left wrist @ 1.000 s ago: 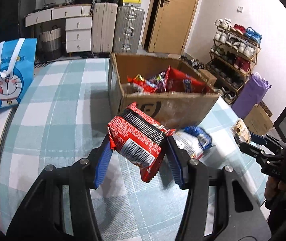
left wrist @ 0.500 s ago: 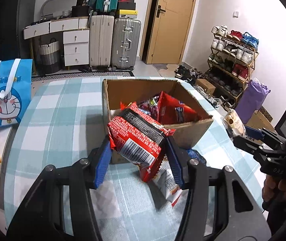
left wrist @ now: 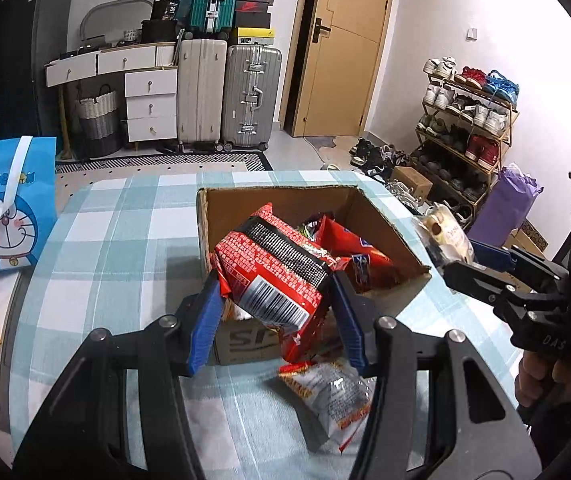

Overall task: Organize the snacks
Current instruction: 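Carry the wafer pack with the left gripper while the right carries the cracker pack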

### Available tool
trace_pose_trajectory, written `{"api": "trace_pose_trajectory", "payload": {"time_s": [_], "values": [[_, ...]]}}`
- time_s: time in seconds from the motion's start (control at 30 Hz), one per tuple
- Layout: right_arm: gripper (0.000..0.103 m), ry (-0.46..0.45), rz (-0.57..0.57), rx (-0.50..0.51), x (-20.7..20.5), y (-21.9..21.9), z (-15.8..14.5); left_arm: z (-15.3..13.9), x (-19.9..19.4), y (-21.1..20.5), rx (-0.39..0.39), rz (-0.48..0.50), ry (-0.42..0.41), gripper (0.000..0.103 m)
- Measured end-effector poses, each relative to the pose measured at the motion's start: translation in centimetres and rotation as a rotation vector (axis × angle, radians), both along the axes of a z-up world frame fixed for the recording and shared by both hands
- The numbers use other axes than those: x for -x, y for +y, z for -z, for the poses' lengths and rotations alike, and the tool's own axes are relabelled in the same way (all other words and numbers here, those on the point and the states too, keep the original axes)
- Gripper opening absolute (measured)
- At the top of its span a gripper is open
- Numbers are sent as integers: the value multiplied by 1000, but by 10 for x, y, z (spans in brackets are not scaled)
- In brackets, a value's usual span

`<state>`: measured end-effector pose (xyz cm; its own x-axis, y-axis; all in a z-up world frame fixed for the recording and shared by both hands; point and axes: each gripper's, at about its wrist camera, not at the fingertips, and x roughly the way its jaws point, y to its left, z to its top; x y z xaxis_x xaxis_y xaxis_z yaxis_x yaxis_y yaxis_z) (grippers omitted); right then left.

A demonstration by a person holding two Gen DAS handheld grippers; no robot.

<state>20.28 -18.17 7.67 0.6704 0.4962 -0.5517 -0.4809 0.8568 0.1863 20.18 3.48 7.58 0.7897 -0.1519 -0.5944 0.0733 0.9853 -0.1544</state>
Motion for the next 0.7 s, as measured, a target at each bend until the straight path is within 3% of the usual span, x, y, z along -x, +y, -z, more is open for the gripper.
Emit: {"api": "trace_pose_trajectory", "payload": {"time_s": [0.3, 0.7], "values": [[61, -9, -35, -16, -28, 18, -9, 10, -32, -6, -17, -1, 20, 50], [61, 51, -50, -46, -65, 30, 6, 34, -70, -14, -38, 10, 58, 50]]}}
